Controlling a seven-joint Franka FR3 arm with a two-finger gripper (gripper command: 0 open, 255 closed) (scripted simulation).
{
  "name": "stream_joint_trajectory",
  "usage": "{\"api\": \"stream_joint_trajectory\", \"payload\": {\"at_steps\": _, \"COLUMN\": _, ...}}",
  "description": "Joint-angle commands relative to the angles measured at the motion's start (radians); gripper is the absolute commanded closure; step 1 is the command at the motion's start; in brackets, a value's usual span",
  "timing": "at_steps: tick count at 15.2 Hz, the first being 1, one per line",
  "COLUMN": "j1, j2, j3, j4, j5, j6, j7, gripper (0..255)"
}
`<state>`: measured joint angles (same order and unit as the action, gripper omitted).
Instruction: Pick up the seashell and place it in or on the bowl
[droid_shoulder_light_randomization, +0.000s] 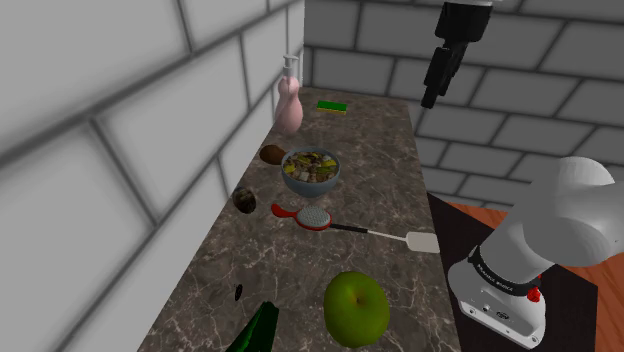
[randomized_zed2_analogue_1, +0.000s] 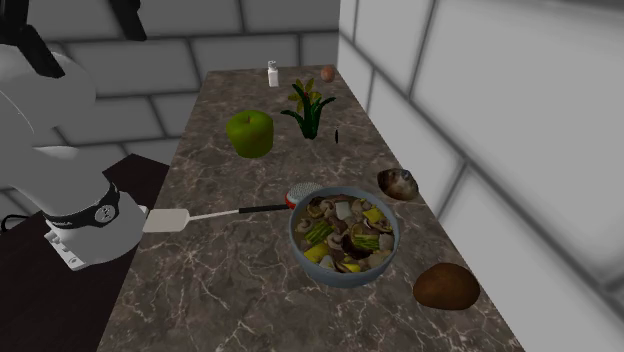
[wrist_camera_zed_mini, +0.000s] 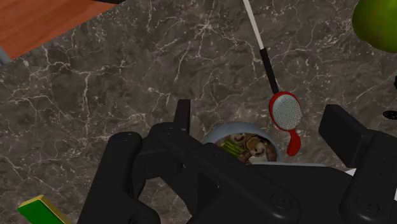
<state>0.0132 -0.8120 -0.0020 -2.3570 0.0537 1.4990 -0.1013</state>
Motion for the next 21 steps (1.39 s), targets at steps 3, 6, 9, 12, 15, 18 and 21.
{"api": "stream_joint_trajectory", "payload": {"at_steps": 3, "j1": 0.009, "j2": 0.043, "j3": 0.03, "j4": -0.011, "j5": 0.02, "j6": 0.054, "j7": 0.03, "gripper": 0}}
{"api": "stream_joint_trajectory", "payload": {"at_steps": 6, "j1": 0.022, "j2": 0.116, "j3": 0.074, "j4": -0.018, "j5": 0.046, "j6": 0.134, "j7": 0.073, "gripper": 0}}
{"api": "stream_joint_trajectory", "payload": {"at_steps": 9, "j1": 0.034, "j2": 0.2, "j3": 0.117, "j4": -0.013, "j5": 0.067, "j6": 0.212, "j7": 0.115, "gripper": 0}}
{"api": "stream_joint_trajectory", "payload": {"at_steps": 12, "j1": 0.043, "j2": 0.292, "j3": 0.159, "j4": 0.005, "j5": 0.081, "j6": 0.286, "j7": 0.158, "gripper": 0}}
{"api": "stream_joint_trajectory", "payload": {"at_steps": 15, "j1": 0.05, "j2": 0.392, "j3": 0.199, "j4": 0.035, "j5": 0.086, "j6": 0.356, "j7": 0.202, "gripper": 0}}
{"api": "stream_joint_trajectory", "payload": {"at_steps": 18, "j1": 0.056, "j2": 0.497, "j3": 0.237, "j4": 0.076, "j5": 0.081, "j6": 0.42, "j7": 0.248, "gripper": 0}}
{"api": "stream_joint_trajectory", "payload": {"at_steps": 21, "j1": 0.062, "j2": 0.608, "j3": 0.27, "j4": 0.129, "j5": 0.065, "j6": 0.475, "j7": 0.298, "gripper": 0}}
